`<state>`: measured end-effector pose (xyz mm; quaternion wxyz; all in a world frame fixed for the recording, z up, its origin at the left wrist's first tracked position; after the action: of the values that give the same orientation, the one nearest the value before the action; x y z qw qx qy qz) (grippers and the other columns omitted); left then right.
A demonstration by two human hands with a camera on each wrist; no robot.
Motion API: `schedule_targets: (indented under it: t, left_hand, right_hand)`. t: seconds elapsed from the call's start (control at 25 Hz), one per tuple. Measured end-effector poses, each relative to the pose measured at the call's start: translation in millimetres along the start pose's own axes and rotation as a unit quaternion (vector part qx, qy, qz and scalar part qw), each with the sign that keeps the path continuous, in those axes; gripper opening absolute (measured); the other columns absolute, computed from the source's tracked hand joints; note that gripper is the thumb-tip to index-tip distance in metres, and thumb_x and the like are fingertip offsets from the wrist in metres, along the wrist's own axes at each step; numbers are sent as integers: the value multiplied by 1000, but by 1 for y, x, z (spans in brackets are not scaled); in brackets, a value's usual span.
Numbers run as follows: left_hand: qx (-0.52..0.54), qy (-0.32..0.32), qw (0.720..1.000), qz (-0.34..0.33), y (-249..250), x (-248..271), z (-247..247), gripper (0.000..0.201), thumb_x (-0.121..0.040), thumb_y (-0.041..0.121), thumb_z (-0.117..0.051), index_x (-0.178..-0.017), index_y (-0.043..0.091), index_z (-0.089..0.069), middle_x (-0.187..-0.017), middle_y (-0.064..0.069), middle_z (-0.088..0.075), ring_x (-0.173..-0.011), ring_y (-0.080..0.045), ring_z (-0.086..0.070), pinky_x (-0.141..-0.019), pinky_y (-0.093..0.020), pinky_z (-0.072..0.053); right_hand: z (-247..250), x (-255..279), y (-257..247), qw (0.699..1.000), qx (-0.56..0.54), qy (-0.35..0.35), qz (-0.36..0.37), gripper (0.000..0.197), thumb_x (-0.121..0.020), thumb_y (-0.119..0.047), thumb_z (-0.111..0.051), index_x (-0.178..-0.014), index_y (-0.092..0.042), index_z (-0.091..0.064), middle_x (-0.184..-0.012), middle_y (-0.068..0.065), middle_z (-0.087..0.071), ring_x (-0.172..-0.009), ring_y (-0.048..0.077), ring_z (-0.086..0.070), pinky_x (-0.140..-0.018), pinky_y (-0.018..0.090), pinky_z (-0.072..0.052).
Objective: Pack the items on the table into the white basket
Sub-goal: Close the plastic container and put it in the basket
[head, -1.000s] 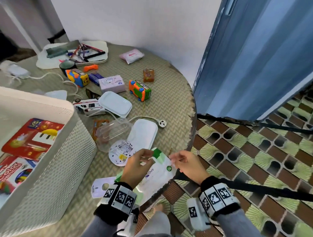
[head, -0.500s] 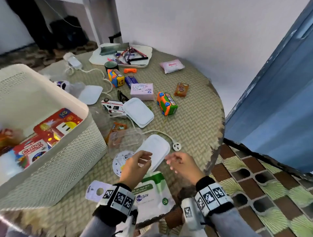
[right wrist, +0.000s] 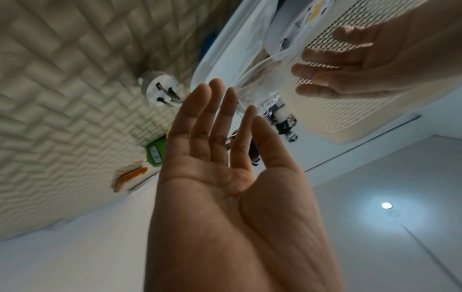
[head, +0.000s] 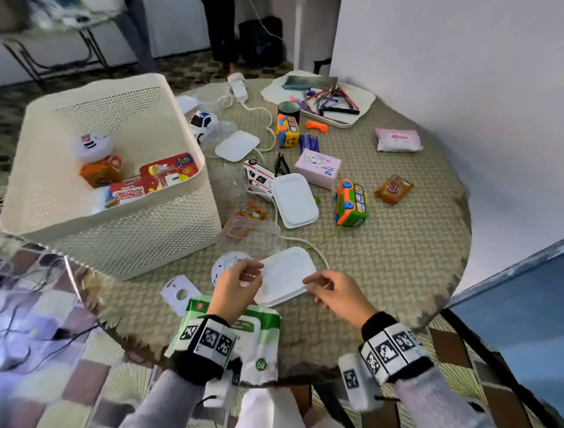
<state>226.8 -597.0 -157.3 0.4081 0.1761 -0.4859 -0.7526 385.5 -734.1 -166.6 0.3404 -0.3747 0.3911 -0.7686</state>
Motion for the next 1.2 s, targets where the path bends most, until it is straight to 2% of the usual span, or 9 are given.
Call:
schedule_targets:
  t: [0.08,0.2,0.36,0.48,0.64,0.76,0.92,1.04,1.2]
  left_hand:
    - [0,58,998,13,1,-1,15,17,-86,4,-62,-101,13,-66,-93,0,-68,-79,-4,-59,-66,-10,-45]
    - [-26,140,989,30,3,-16,37,24,-87,12,-64,-111,10,-63,-103,-2,-66,-92,-14,-60,-82,-28,-47]
    - [-8,141,988,68,1,-44,52,52,-89,25,-64,-136,13,-46,-132,-1,-53,-116,-19,-52,-91,-32,-44]
    - [-14,111,989,93,-2,-61,52,59,-90,28,-63,-142,13,-39,-140,-1,-46,-125,-17,-46,-95,-28,-39]
    - [40,40,991,118,-7,-74,35,64,-89,6,-63,-144,15,-32,-139,9,-39,-113,-4,-39,-75,-7,-36]
    - [-16,69,993,97,-7,-75,34,64,-84,11,-70,-140,16,-40,-121,7,-45,-111,-8,-45,-74,-2,-35]
    - [-143,86,984,62,-11,-67,28,88,-73,33,-80,-146,21,-32,-116,1,-33,-111,-16,-41,-93,-22,-32]
    - [-123,120,985,16,4,-59,18,101,-70,32,-82,-150,22,-20,-118,2,-29,-109,-10,-35,-96,-25,-35]
    - [-35,145,989,-8,37,-52,-4,92,-68,21,-84,-145,30,-33,-123,7,-34,-110,-6,-48,-95,-25,-46]
  right_hand:
    - [-2,-11,-7,1000,8,-21,10,13,-91,-13,-59,-93,-25,-65,-89,11,-67,-72,16,-59,-64,26,-48]
    - [-6,-37,-19,999,2,-35,18,15,-90,-16,-60,-104,-20,-63,-90,1,-63,-77,18,-60,-71,36,-51]
    - [-21,-70,-32,997,15,-77,10,38,-89,-21,-63,-125,-16,-52,-110,2,-55,-83,20,-59,-62,29,-49]
    - [-25,-88,-37,997,4,-75,20,56,-87,-17,-66,-136,-14,-40,-128,5,-53,-102,18,-57,-74,26,-46]
    - [-37,-105,-30,994,-8,-110,-13,67,-88,-18,-65,-145,-17,-30,-137,1,-46,-113,20,-55,-79,29,-50]
    - [-43,-111,-20,992,-30,-117,-27,69,-87,-15,-66,-145,-19,-29,-139,3,-44,-108,23,-58,-69,23,-47]
    - [-32,-119,-19,994,-89,-67,-4,71,-84,-9,-69,-143,-17,-30,-129,5,-46,-93,16,-58,-71,25,-45]
    - [-5,-124,-23,993,-108,-16,48,76,-82,-10,-72,-144,-22,-30,-116,7,-45,-92,19,-55,-67,20,-46]
    - [44,-117,-27,991,-93,23,91,74,-80,-17,-75,-142,-24,-36,-105,7,-48,-75,5,-54,-65,9,-47]
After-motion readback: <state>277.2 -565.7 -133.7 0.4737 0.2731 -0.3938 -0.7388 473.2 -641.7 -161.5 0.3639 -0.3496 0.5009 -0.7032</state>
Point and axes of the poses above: each hand's wrist, its own x-axis away from the middle knuckle, its own z-axis out of the back of the hand, y = z × x, the point moved 7 cm from there along -x, towards the middle knuckle
